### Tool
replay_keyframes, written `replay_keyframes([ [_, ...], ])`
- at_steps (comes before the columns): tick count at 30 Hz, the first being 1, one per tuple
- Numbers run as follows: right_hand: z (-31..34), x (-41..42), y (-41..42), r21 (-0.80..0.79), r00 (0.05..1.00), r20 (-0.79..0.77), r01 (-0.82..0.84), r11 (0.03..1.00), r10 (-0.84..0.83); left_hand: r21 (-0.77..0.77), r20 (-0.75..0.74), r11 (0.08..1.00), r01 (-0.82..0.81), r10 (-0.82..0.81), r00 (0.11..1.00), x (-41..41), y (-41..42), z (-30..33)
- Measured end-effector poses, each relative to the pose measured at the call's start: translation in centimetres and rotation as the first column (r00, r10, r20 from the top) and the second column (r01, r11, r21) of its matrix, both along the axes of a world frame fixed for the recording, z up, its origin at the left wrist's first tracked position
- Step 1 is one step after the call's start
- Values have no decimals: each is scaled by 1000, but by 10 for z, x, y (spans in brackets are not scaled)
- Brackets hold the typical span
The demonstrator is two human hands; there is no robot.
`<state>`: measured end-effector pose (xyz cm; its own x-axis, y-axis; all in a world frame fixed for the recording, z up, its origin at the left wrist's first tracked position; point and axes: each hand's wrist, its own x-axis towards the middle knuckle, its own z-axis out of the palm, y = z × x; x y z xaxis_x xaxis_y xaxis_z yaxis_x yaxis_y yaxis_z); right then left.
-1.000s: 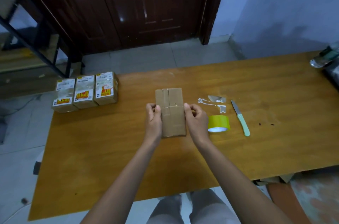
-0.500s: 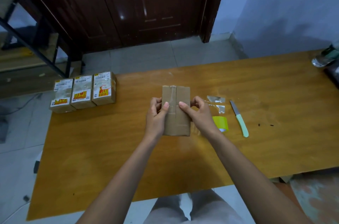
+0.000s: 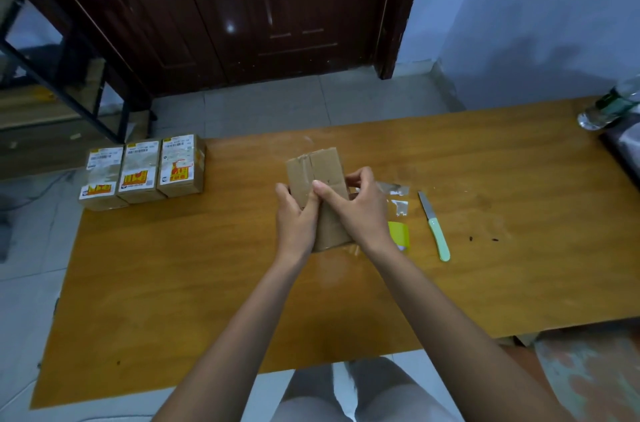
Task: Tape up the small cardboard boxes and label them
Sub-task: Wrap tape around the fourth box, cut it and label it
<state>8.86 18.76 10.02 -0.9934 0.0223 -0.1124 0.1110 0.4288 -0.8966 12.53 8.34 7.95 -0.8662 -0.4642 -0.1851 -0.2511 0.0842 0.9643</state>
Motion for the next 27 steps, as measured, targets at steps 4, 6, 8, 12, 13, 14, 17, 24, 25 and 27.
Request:
replay_keyframes([
  [4, -6, 2, 8, 2, 997, -77, -2, 1000, 2, -101, -7, 994, -39, 39, 999, 6, 5, -3],
  [6, -9, 7, 12, -3, 994, -109, 26, 1000, -27, -144, -16, 989, -29, 27, 1000, 7, 7, -3],
  [8, -13, 12, 13, -2, 991, -127, 52, 999, -52, -188, -13, 981, -38, 36, 999, 8, 9, -2],
  [12, -22, 17, 15, 11, 995, -98, 34, 999, -33, -217, 26, 974, -70, 78, 997, 14, 11, -7],
  [13, -25, 20, 15, 30, 997, -81, 18, 999, -15, -223, 47, 973, -63, 75, 996, 17, 12, -10],
  [14, -28, 22, 15, 55, 998, -64, 1, 998, 3, -234, 75, 971, -52, 71, 995, 19, 14, -12],
  [17, -36, 31, 15, 97, 999, -21, -30, 995, 33, -261, 126, 964, -52, 87, 988, 30, 16, -19],
  [24, -58, 59, 19, 173, 983, 47, -182, 968, 177, -184, 155, 980, -78, 107, 982, 66, 11, -50],
  [25, -62, 64, 19, 180, 979, 56, -202, 963, 195, -182, 171, 980, -78, 110, 979, 72, 12, -55],
  [27, -70, 71, 19, 279, 954, 92, -301, 912, 287, -172, 244, 983, -68, 109, 964, 84, 11, -65],
])
